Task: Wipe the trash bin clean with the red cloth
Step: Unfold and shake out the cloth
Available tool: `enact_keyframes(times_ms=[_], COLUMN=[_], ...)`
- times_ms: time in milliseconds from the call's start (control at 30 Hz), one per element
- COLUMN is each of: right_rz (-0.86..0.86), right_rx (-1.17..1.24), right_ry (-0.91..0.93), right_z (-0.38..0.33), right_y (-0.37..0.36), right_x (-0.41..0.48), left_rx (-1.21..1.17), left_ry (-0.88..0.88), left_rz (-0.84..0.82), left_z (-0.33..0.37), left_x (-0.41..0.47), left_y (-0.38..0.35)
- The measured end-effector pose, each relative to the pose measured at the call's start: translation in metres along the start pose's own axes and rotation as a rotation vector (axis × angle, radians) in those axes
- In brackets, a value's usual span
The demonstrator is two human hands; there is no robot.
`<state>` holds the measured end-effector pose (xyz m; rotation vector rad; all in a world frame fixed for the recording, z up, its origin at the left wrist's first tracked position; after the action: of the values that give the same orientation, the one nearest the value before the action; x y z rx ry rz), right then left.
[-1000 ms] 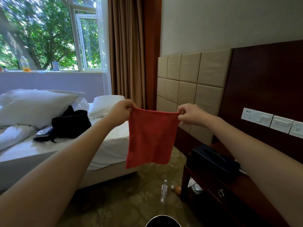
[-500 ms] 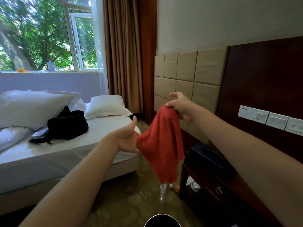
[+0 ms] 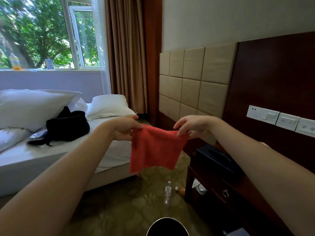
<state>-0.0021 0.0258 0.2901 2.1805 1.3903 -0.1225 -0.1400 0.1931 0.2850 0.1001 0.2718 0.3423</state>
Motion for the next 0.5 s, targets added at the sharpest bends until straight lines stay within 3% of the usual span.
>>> enact_keyframes(times_ms=[133,267,400,500], right_rz=[0.069,0.107,0.126,0.147], right_rx=[-0.081,0.162,0.237,0.287], right_ry=[-0.009,0.010,-0.064,-0.077], right_z=[-0.001,0.004,0.009,0.009], right_y=[-0.013,-0.016,-0.022,-0.019], right_x=[0.003,0.010,0.018,0.023], left_rx=[0.266,0.311,0.412,0.350], left_ry=[0.041,0.040,0.050,0.078], left_rz=[0.043,0.085,0.099,0.095], left_z=[0.010,0.011,0.009,0.008], left_x=[-0.003,-0.001,-0.002,-0.006], left_y=[0.000,0.012,0.012,0.007])
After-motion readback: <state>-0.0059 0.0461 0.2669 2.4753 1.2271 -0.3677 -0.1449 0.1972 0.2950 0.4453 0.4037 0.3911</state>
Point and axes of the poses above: each hand's wrist, its own x-axis towards the middle knuckle, its own y-axis out of the back of the hand, z = x × y, the point moved 4 cm from there along x, towards the middle knuckle, and after that the axes turned 5 degrees about -z, right-handed, at the moved point
